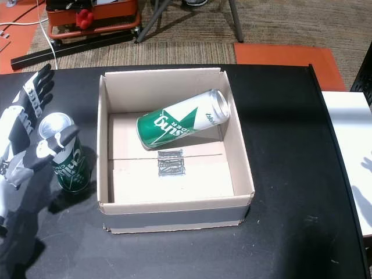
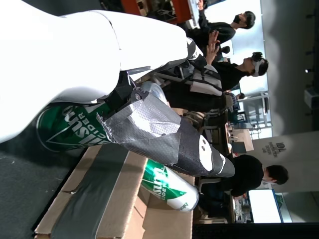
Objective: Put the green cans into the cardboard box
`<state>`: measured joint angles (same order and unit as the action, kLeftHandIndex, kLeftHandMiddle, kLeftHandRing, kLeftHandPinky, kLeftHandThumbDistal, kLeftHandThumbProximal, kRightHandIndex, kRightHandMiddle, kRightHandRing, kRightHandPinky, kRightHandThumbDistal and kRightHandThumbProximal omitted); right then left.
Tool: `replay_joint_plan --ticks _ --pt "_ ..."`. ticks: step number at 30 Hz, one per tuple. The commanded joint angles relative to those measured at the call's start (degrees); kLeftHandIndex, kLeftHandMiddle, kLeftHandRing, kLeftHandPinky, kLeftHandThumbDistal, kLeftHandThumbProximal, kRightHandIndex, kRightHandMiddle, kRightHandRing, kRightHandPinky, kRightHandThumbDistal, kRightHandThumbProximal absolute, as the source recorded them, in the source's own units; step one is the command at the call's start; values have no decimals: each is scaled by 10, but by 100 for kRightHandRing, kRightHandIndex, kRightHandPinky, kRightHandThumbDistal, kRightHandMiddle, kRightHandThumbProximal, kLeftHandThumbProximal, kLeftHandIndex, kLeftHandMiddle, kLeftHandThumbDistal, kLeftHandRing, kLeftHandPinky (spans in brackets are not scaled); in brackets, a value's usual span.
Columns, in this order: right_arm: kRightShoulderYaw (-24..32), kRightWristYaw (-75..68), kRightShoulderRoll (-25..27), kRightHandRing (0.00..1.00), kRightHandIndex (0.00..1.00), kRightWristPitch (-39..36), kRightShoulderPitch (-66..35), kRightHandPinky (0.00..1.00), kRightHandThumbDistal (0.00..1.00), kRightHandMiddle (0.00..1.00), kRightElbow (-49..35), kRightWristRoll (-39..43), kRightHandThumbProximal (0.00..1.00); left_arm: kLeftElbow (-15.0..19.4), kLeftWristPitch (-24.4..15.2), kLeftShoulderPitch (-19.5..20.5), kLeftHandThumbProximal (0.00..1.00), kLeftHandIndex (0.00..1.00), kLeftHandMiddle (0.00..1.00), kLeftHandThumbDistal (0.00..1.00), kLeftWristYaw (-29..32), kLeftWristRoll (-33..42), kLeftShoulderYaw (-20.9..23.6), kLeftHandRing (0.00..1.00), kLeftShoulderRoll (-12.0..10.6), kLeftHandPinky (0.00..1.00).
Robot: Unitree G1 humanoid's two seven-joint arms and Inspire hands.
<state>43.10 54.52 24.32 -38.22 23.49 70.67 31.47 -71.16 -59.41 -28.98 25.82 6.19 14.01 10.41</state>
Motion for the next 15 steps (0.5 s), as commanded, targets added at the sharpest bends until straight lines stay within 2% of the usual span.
replay_joint_plan --ticks 1,10,15 --pt "0 0 0 84 69 -3 -8 90 100 72 1 7 53 -10 11 9 43 100 100 100 4 -1 0 100 3 100" --pt "2 3 1 84 68 -4 -11 91 100 72 1 9 54 -12 40 6 38 100 100 100 35 13 9 100 -4 100" --pt "0 0 1 83 68 -10 -12 90 100 71 1 5 56 -18 61 0 40 100 100 100 41 9 11 100 -4 100"
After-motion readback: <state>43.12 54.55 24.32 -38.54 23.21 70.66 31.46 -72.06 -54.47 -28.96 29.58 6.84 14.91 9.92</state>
